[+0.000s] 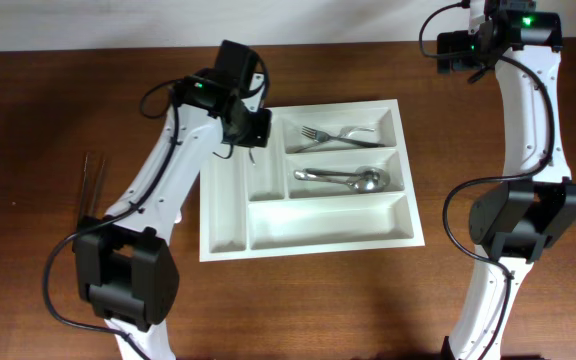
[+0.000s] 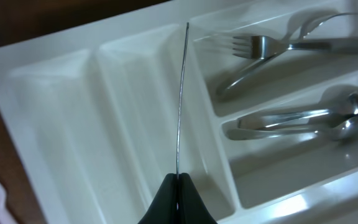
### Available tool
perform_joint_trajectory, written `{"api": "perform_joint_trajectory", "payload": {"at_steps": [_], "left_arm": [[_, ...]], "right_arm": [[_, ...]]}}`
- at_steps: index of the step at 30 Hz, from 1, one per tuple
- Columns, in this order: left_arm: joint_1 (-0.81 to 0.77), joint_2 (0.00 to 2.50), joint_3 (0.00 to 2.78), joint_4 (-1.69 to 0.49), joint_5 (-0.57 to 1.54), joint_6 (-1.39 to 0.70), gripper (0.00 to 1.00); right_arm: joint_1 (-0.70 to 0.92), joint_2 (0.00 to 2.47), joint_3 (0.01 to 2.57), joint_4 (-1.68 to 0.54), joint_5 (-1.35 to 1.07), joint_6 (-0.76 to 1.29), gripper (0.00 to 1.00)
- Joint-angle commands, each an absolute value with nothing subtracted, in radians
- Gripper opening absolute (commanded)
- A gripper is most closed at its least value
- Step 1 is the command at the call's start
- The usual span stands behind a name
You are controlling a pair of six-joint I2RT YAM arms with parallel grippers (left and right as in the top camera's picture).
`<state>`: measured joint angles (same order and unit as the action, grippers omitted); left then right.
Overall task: Pack container
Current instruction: 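Lower the spoon into the tray's narrow middle-left compartment and release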
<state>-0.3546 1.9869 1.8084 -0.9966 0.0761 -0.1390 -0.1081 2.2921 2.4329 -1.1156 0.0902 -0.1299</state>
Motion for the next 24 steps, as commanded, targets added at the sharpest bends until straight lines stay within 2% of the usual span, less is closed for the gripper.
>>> {"api": "perform_joint_trajectory", "payload": {"at_steps": [1, 10, 12, 13, 19, 24], "left_arm": [[-0.362, 2.060, 1.824, -0.991, 0.084, -0.228, 0.02], [-0.369, 2.207, 1.824, -0.957, 0.144, -0.235, 0.03], [-0.369, 2.206, 1.824, -0.942, 0.144, -0.235, 0.28], [-0.369, 2.204, 1.828, -0.942, 0.144, -0.235, 0.32], [-0.356, 2.194, 1.911, -1.012, 0.156, -0.231, 0.38], [-0.308, 2.147, 2.080, -1.208, -0.038, -0.230, 0.39]], "right_arm": [[-0.113, 2.284, 2.446, -1.115, 0.102, -0.118, 0.99], [-0.113, 2.284, 2.446, -1.115, 0.102, -0.118, 0.99], [-0.113, 2.284, 2.446, -1.115, 0.102, -0.118, 0.99], [-0.113, 2.284, 2.446, -1.115, 0.102, -0.118, 0.99], [-0.113, 2.284, 2.446, -1.115, 0.102, -0.118, 0.99], [-0.113, 2.284, 2.446, -1.115, 0.102, -0.118, 0.99]]}}
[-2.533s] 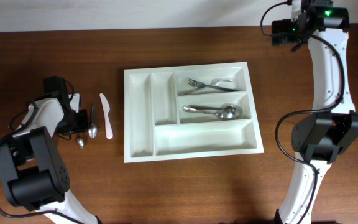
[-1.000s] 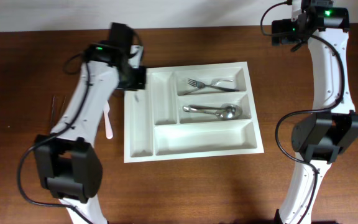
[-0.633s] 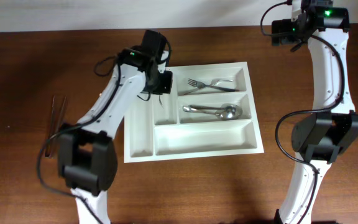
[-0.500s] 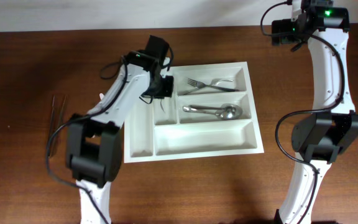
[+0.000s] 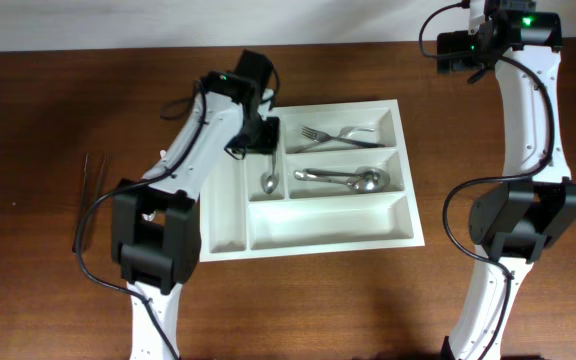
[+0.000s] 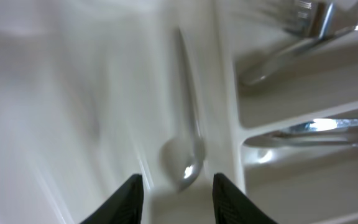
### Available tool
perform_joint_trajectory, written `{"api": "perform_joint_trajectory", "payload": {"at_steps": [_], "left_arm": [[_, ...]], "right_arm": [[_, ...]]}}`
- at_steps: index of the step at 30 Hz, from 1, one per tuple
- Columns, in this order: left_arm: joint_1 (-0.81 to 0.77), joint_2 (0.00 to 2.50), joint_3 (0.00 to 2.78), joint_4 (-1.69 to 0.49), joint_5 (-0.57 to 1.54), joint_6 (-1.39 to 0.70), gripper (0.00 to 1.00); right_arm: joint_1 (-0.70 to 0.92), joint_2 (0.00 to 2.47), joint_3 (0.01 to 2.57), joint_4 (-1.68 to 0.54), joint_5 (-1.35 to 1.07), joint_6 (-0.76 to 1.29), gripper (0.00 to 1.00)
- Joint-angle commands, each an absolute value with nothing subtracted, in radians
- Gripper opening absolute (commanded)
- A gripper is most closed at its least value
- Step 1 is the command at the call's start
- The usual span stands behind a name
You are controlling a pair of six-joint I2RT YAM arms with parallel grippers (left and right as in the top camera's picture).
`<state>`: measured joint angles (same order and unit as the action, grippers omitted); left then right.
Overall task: Pack container
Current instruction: 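Lower the spoon into the tray's narrow middle-left compartment and release, then move the left gripper down onto the remaining small spoon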
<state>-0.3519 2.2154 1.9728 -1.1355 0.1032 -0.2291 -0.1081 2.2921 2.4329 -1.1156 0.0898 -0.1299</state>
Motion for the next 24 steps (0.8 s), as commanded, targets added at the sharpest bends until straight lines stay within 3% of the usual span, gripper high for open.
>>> {"api": "perform_joint_trajectory", "payload": {"at_steps": [1, 12, 24], "left_arm": [[-0.293, 2.127, 2.106, -1.247, -0.088, -0.230, 0.39], [-0.097, 2.010, 2.135, -1.407, -0.228, -0.182, 0.39], [0.023, 2.010, 1.977, -1.342, -0.221, -0.113, 0.40]], "right_arm": [[-0.113, 2.284, 2.446, -1.115, 0.102, -0.118, 0.99], [-0.113, 2.284, 2.446, -1.115, 0.102, -0.118, 0.99], [-0.113, 2.284, 2.446, -1.115, 0.102, -0.118, 0.99]]}}
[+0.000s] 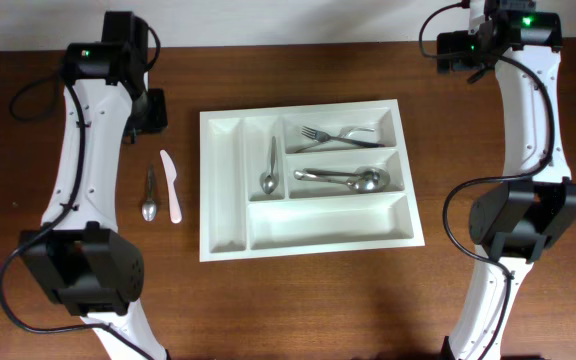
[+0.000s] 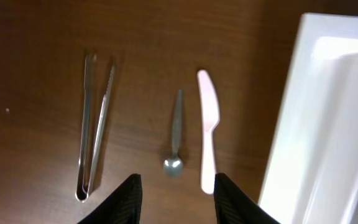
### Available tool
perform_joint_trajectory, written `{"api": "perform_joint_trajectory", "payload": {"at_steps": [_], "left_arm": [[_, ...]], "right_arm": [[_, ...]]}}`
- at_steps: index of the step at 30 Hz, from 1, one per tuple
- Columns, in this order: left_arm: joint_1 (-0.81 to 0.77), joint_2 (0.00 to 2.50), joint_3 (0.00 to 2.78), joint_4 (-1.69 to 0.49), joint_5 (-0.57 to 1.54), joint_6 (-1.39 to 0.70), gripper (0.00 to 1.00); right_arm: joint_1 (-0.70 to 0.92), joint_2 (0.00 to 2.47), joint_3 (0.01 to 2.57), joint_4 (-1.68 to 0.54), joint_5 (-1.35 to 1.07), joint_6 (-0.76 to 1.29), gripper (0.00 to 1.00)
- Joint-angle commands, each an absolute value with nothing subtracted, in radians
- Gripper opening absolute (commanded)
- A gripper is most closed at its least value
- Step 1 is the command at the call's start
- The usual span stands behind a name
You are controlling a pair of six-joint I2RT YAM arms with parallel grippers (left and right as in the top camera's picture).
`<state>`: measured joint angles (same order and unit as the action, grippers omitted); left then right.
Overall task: Pack container
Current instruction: 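Move the left gripper down onto the remaining small spoon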
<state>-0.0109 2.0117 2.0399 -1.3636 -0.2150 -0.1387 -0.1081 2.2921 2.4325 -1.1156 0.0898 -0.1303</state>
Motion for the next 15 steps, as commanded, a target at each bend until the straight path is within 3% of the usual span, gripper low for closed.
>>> {"api": "perform_joint_trajectory", "payload": {"at_steps": [1, 15], "left_arm": [[0.030, 2.010, 1.954, -1.329, -0.218, -0.109, 0.40], [0.062, 2.010, 1.544, -1.019, -0.146, -0.047, 0.40]], "right_arm": [[-0.113, 2.284, 2.446, -1.115, 0.102, -0.118, 0.99], [-0.113, 2.284, 2.446, -1.115, 0.102, -0.118, 0.99]]}}
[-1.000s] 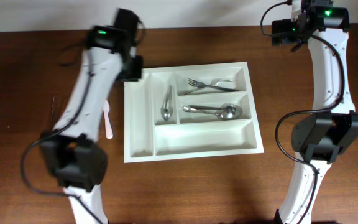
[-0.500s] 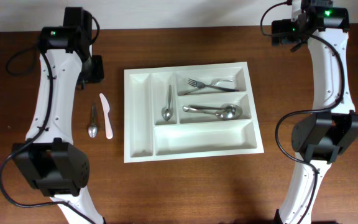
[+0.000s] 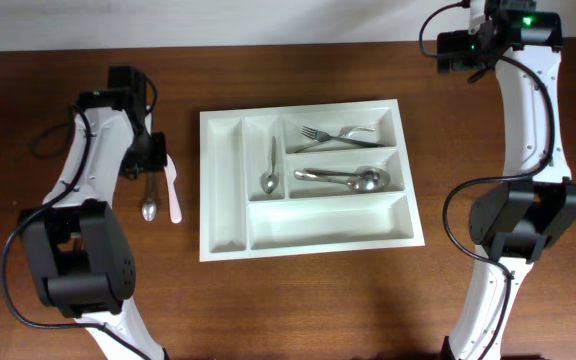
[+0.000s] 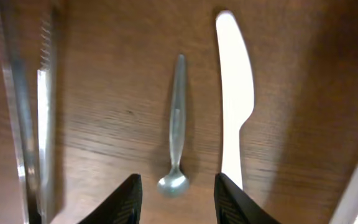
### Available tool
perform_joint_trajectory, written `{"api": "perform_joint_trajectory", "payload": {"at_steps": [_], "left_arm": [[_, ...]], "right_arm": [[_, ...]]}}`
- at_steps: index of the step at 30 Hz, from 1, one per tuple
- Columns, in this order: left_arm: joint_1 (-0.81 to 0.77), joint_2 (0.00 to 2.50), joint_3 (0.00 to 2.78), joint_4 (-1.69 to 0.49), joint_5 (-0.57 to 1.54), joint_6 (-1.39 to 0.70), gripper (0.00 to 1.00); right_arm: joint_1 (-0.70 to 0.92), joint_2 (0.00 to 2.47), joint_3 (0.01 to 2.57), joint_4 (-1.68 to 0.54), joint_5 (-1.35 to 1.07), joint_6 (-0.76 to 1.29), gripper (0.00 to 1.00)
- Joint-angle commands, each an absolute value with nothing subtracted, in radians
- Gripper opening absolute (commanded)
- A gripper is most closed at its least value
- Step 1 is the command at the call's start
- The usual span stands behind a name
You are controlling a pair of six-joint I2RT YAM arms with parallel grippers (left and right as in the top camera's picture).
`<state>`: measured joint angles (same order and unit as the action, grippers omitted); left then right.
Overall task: Pack container
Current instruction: 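Move the left gripper down onto the remaining small spoon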
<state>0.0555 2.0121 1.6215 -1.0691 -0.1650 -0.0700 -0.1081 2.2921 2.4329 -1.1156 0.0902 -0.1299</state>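
The white cutlery tray (image 3: 226,205) lies mid-table, holding forks (image 3: 333,134), large spoons (image 3: 346,180) and one spoon (image 3: 271,170) in a narrow upright slot. Left of it on the wood lie a small metal spoon (image 4: 177,134), a white plastic knife (image 4: 235,93) and metal tongs (image 4: 28,106). My left gripper (image 4: 178,182) hovers open just over the small spoon's bowl, one finger on either side, gripping nothing. In the overhead view the left gripper (image 3: 152,160) covers the spoon's handle. The right arm's end (image 3: 458,47) is raised at the far right; its fingers do not show.
The tray's long bottom compartment (image 3: 328,226) and left slot (image 3: 223,150) hold nothing. The tray's left wall stands close to the knife. The right arm (image 3: 528,120) stands along the table's right side.
My left gripper was higher over the tongs, spoon and knife; now it is lower and nearer, centred on the small spoon and still open. The right arm has not moved.
My left gripper was shut on a spoon's handle above the tray. Then it was open with that spoon lying in the narrow slot. Then it was over the table left of the tray, above the loose cutlery, and now low over the small spoon.
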Motion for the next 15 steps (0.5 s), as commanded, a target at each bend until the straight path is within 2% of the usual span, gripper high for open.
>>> {"api": "perform_joint_trajectory", "payload": {"at_steps": [1, 15], "left_arm": [[0.062, 2.010, 1.522, -0.998, -0.147, -0.047, 0.40], [0.095, 2.010, 1.377, -0.832, -0.146, -0.012, 0.39]], "right_arm": [[-0.113, 2.284, 2.446, -1.115, 0.102, -0.118, 0.99], [-0.113, 2.284, 2.446, -1.115, 0.102, -0.118, 0.99]]}}
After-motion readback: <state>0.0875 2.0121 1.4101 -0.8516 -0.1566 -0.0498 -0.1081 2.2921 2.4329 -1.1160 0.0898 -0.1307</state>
